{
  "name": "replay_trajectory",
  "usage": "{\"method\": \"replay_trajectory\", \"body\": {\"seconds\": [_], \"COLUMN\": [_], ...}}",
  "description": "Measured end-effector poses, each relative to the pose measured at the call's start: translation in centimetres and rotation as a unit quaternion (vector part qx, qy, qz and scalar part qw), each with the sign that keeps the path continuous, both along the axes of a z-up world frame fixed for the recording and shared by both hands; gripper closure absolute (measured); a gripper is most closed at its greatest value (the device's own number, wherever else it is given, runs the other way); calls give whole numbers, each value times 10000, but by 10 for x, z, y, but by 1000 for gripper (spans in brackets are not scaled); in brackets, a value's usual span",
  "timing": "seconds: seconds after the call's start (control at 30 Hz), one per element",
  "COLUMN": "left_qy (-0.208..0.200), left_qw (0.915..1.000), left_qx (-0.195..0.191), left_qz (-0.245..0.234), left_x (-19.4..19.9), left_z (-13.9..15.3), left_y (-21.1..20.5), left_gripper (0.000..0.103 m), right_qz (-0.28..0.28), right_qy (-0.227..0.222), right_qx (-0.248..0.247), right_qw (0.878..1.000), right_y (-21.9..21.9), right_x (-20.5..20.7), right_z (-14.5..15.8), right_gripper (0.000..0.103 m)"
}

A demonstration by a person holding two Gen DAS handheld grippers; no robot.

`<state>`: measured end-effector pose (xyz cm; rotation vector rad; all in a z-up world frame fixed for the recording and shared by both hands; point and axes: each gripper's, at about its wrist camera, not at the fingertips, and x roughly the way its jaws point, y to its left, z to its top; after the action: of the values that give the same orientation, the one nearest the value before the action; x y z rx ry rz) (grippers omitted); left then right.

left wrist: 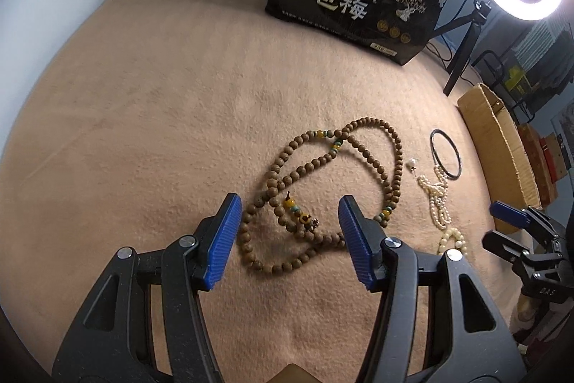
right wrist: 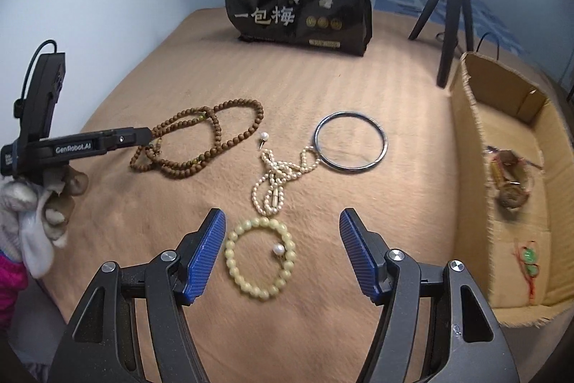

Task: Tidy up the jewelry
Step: 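Grasp the wooden bead necklace with the left tool while the right tool grasps the pearl strand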

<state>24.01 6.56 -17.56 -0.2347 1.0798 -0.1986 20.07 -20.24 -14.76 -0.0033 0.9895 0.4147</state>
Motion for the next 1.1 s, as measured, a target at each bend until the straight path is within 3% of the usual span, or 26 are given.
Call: {"method": "replay_trajectory", "body": {"seconds": [0.27, 0.47, 0.57, 0.67, 0.87, 0.9, 0.97, 1.03, 1.1], "left_qy": [87, -93, -229, -288, -401, -419, -442, -446, -437], "left_qw": [9996, 9959, 9927, 9923, 9919, 9918, 9920, 9928, 9939], "left_qx": [241, 836, 1106, 1133, 1153, 1154, 1138, 1077, 983], "left_qz": [-110, -343, -418, -405, -353, -349, -319, -283, -233], "left_x": [19, 22, 21, 22, 25, 25, 25, 25, 25], "left_z": [-14, -18, -20, -20, -18, -18, -17, -17, -15], "left_y": [-10, -31, -39, -40, -42, -42, -42, -41, -38], "left_gripper": [45, 45, 51, 62, 89, 90, 91, 92, 92], "right_qz": [-54, -65, -121, -131, -101, -106, -111, -56, -23], "right_qy": [301, 439, 471, 420, 271, 245, 207, 199, 201], "right_qx": [113, 44, 1, -124, -691, -736, -758, -728, -682], "right_qw": [9995, 9990, 9988, 9990, 9972, 9969, 9968, 9971, 9975], "right_y": [11, 21, 25, 32, 48, 49, 50, 51, 52], "right_x": [24, 37, 43, 48, 52, 52, 52, 52, 52], "right_z": [-21, -32, -36, -38, -43, -43, -43, -42, -42], "right_gripper": [37, 38, 38, 39, 58, 61, 77, 87, 91]}}
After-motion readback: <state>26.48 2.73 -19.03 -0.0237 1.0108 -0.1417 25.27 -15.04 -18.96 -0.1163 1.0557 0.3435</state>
